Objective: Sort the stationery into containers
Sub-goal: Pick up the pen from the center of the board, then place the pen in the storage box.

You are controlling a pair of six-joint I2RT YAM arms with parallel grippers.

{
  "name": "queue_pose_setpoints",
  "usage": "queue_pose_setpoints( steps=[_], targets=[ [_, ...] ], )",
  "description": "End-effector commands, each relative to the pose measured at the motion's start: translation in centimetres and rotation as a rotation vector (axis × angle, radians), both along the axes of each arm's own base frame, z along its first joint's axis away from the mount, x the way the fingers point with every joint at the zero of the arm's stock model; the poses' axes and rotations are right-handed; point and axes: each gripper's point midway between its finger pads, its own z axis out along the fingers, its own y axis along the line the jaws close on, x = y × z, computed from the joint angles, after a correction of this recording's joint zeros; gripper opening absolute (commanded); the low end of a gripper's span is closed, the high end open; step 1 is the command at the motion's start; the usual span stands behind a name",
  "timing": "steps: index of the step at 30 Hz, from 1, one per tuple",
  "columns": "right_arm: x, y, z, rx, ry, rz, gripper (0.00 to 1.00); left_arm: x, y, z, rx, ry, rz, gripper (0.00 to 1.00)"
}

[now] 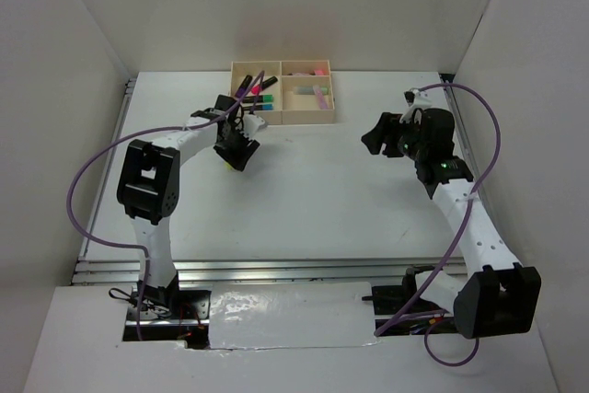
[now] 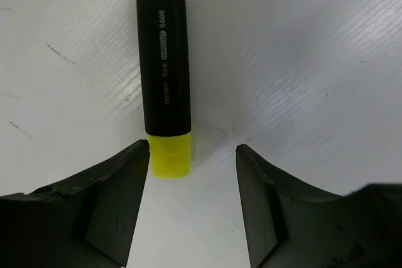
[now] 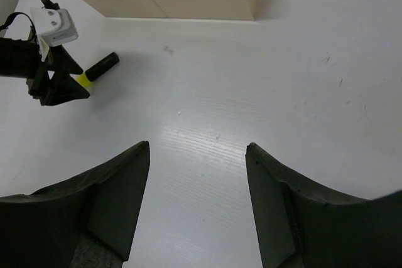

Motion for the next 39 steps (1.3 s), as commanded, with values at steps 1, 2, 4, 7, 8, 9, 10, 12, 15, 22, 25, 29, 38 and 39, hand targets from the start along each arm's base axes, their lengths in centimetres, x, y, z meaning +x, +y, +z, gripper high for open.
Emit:
queue_pose_setpoints(
  steps=[1, 2, 4, 7, 8, 9, 10, 12, 15, 22, 25, 29, 38, 39],
  targets=[
    [0.4, 0.2, 2.2, 0.001, -0.047, 0.025, 0.70, 0.2, 0.5, 0.0, 0.027, -0.031, -0.021, 0.69],
    [0.4, 0.2, 2.2, 0.000, -0.047, 0.026, 0.70, 0.1, 0.4, 0.2, 0.022, -0.035, -0.029, 0.69],
    [0.4, 0.3, 2.2, 0.003, -0.046, 0.030, 0.69, 0.0, 0.4, 0.7, 0.018, -0.048, -0.038, 0.67],
    [0.5, 0.3, 2.1, 0.016, -0.036, 0.029, 0.69, 0.1, 0.2, 1.0, 0.010, -0.060, -0.041, 0.67],
    [0.6, 0.5, 2.1, 0.019, -0.033, 0.033, 0.69, 0.3, 0.2, 1.0, 0.007, -0.062, -0.038, 0.67],
    [0.6, 0.5, 2.0, 0.021, -0.030, 0.032, 0.69, 0.4, 0.1, 0.7, 0.002, -0.051, -0.033, 0.67],
    [0.6, 0.5, 2.1, 0.022, -0.032, 0.033, 0.69, 0.5, 0.1, 0.5, 0.002, -0.044, -0.026, 0.67],
    [0.7, 0.5, 2.2, 0.018, -0.032, 0.035, 0.69, 0.8, -0.3, -0.1, -0.007, -0.021, -0.007, 0.66],
    [0.6, 0.5, 2.3, 0.012, -0.033, 0.036, 0.69, 1.1, -0.5, -0.9, -0.014, 0.011, 0.034, 0.62],
    [0.6, 0.5, 2.1, 0.017, -0.025, 0.032, 0.65, 0.7, -0.4, -1.3, -0.014, 0.043, 0.063, 0.42],
    [0.4, 0.6, 1.8, 0.008, -0.009, 0.050, 0.62, 0.1, -1.5, 0.6, -0.082, 0.034, 0.029, 0.30],
    [0.3, 0.6, 1.7, -0.016, -0.011, 0.059, 0.61, 2.0, -3.4, 8.9, -0.187, -0.160, 0.045, 0.22],
    [0.6, 0.7, 0.6, -0.023, 0.011, 0.061, 0.63, 14.0, -5.2, 19.0, -0.269, -0.455, 0.192, 0.20],
    [0.7, 0.6, 0.4, -0.029, 0.015, 0.057, 0.63, 15.2, -5.2, 20.4, -0.285, -0.496, 0.210, 0.20]
  ],
)
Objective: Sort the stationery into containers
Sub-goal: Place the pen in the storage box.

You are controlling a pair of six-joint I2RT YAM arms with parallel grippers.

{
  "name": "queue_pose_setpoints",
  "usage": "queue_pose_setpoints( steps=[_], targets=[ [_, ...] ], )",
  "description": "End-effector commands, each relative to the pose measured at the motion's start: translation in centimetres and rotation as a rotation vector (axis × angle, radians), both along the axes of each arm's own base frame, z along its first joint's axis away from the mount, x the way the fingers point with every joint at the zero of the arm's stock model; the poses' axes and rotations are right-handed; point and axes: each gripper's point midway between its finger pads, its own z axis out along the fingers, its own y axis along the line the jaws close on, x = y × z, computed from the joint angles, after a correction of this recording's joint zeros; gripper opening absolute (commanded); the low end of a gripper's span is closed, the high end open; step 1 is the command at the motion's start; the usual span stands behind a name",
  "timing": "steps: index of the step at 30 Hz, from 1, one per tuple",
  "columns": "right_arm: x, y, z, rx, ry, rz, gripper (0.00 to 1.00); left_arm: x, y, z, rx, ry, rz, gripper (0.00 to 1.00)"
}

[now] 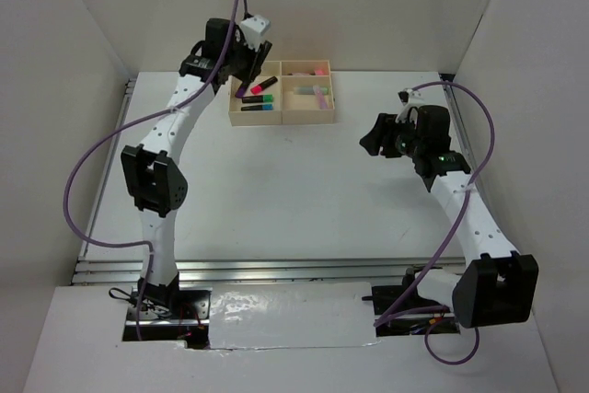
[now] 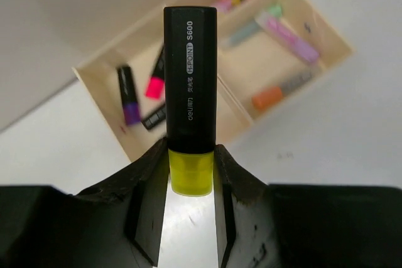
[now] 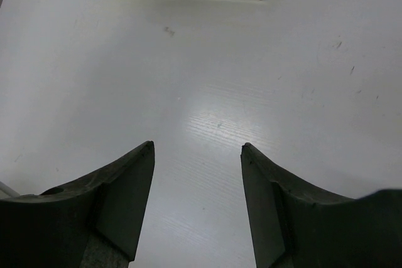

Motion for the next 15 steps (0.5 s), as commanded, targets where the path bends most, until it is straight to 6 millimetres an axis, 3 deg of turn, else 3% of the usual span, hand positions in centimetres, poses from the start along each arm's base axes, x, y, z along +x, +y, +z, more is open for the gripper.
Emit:
queue_pose_setpoints(
  steps=[1, 2, 7, 9, 13, 15],
  targets=[
    [0.7, 0.0, 1.4, -0.022, -0.046, 0.009, 0.65, 3.8, 0.4, -2.7, -0.038, 0.024, 0.104, 0.22],
    [0.8, -0.2, 1.1, -0.043, -0.039, 0.011, 0.67, 5.1, 0.6, -1.7, -0.052, -0.030, 0.121, 0.27],
    [1.5, -1.5, 0.8, -0.108, -0.017, -0.003, 0.81, 8.1, 0.9, -3.4, -0.035, -0.105, 0.159, 0.40],
    [1.6, -2.0, 0.4, -0.117, 0.001, -0.012, 0.88, 8.7, 1.3, -4.1, -0.018, -0.119, 0.177, 0.48],
    [1.8, -2.8, -0.1, -0.123, 0.012, -0.037, 0.97, 9.7, 1.6, -4.4, -0.017, -0.157, 0.178, 0.54],
    [1.9, -3.1, -0.2, -0.131, 0.012, -0.047, 1.00, 10.1, 1.5, -3.7, -0.026, -0.186, 0.178, 0.66]
  ],
)
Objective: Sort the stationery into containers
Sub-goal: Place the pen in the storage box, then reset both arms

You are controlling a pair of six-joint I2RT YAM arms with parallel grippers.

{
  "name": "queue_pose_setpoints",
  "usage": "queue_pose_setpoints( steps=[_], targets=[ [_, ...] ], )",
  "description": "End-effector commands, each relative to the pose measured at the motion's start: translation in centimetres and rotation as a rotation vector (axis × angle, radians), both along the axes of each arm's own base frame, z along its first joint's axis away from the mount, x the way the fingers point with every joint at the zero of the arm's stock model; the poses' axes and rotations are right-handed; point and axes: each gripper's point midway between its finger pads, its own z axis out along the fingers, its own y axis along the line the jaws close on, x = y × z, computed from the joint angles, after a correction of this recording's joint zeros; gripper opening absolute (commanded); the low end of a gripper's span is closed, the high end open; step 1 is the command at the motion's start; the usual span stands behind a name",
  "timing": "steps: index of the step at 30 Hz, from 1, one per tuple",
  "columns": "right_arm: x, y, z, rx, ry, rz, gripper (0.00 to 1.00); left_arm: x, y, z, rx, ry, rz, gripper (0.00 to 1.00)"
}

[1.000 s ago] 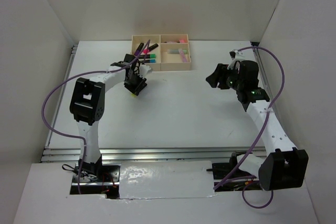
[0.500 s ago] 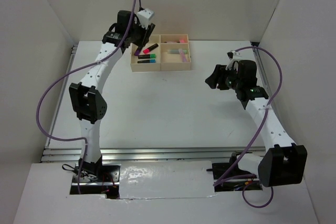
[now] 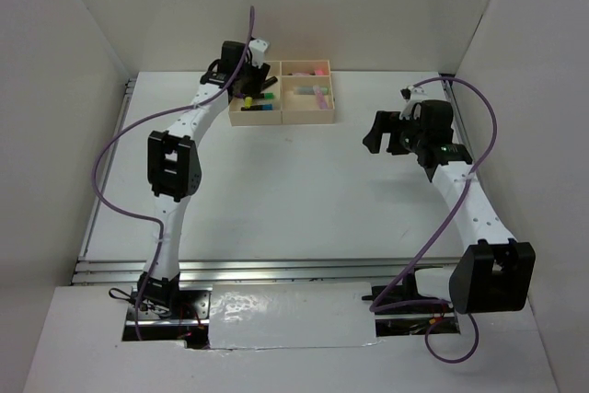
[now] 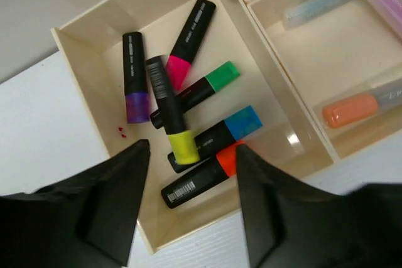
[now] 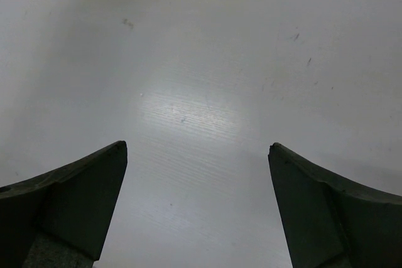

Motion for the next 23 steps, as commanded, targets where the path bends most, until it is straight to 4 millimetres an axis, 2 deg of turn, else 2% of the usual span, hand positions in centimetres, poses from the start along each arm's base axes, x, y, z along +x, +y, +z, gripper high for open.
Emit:
queue_pose_setpoints(
  steps=[1, 2, 4, 5, 7, 8, 9, 10, 11, 12, 13, 14, 15, 16, 17, 18, 19, 20, 21, 22, 23],
  targets=[
    [0.5, -0.8, 1.3, -0.033, -0.035, -0.018, 1.00, 2.2, 0.1, 6.5, -0.052, -0.200, 0.023, 0.71],
    [0.6, -1.1, 1.4, -0.040, -0.038, -0.027, 1.00, 2.1, 0.3, 7.9, -0.067, -0.220, 0.031, 0.80],
    [0.5, -1.5, 1.6, -0.062, -0.048, -0.038, 1.00, 1.9, 1.2, 10.0, -0.075, -0.248, 0.073, 0.89],
    [0.5, -1.7, 1.8, -0.072, -0.052, -0.043, 1.00, 0.9, 2.0, 12.2, -0.100, -0.254, 0.099, 0.99],
    [0.4, -2.2, 2.1, -0.104, -0.066, -0.051, 1.00, -0.7, 3.0, 13.3, -0.115, -0.225, 0.125, 0.99],
    [0.3, -2.7, 1.9, -0.119, -0.056, -0.073, 1.00, -2.7, 3.9, 15.0, -0.115, -0.208, 0.138, 0.99],
    [0.4, -4.1, 1.8, -0.150, -0.058, -0.099, 1.00, -3.9, 4.7, 14.9, -0.094, -0.181, 0.154, 0.99],
    [0.1, -4.5, 1.4, -0.180, -0.044, -0.101, 1.00, -5.4, 5.5, 12.6, -0.059, -0.107, 0.167, 0.99],
    [0.0, -5.3, 1.0, -0.206, -0.032, -0.126, 1.00, -7.9, 6.7, 13.8, -0.044, -0.087, 0.186, 0.99],
    [-0.2, -5.7, 0.6, -0.226, -0.021, -0.134, 1.00, -9.3, 7.4, 13.1, -0.031, -0.053, 0.197, 0.99],
    [-0.4, -6.1, 0.2, -0.251, -0.012, -0.138, 1.00, -11.5, 9.3, 9.1, -0.015, 0.056, 0.222, 0.99],
    [-0.6, -6.9, -0.1, -0.274, -0.005, -0.168, 1.00, -13.8, 10.5, 10.3, -0.039, 0.050, 0.233, 0.99],
    [-1.0, -7.2, -1.0, -0.286, 0.006, -0.173, 1.00, -16.5, 11.5, 5.4, -0.033, 0.167, 0.238, 0.99],
    [-1.1, -7.6, -1.1, -0.305, -0.007, -0.175, 1.00, -18.5, 12.8, 7.1, -0.070, 0.128, 0.246, 0.99],
    [-1.5, -8.0, -1.8, -0.319, 0.001, -0.182, 1.00, -20.0, 13.5, 6.1, -0.074, 0.140, 0.250, 0.99],
    [-2.1, -8.2, -2.8, -0.330, 0.009, -0.184, 1.00, -22.1, 14.1, 2.8, -0.066, 0.194, 0.254, 1.00],
    [-2.1, -8.5, -2.8, -0.348, -0.009, -0.187, 1.00, -23.5, 15.0, 4.2, -0.059, 0.133, 0.269, 0.99],
    [-2.9, -8.6, -3.9, -0.357, 0.007, -0.187, 1.00, -24.6, 15.3, 3.5, -0.047, 0.134, 0.273, 0.99],
    [-3.0, -8.7, -4.3, -0.363, 0.006, -0.186, 1.00, -26.0, 15.5, 1.2, -0.033, 0.161, 0.273, 0.99],
    [-3.1, -8.8, -4.5, -0.373, 0.004, -0.185, 1.00, -26.9, 15.9, 2.0, -0.021, 0.123, 0.283, 0.99],
    [-3.5, -8.7, -5.0, -0.373, 0.007, -0.177, 1.00, -27.5, 16.0, 1.6, -0.019, 0.122, 0.281, 0.99]
  ],
)
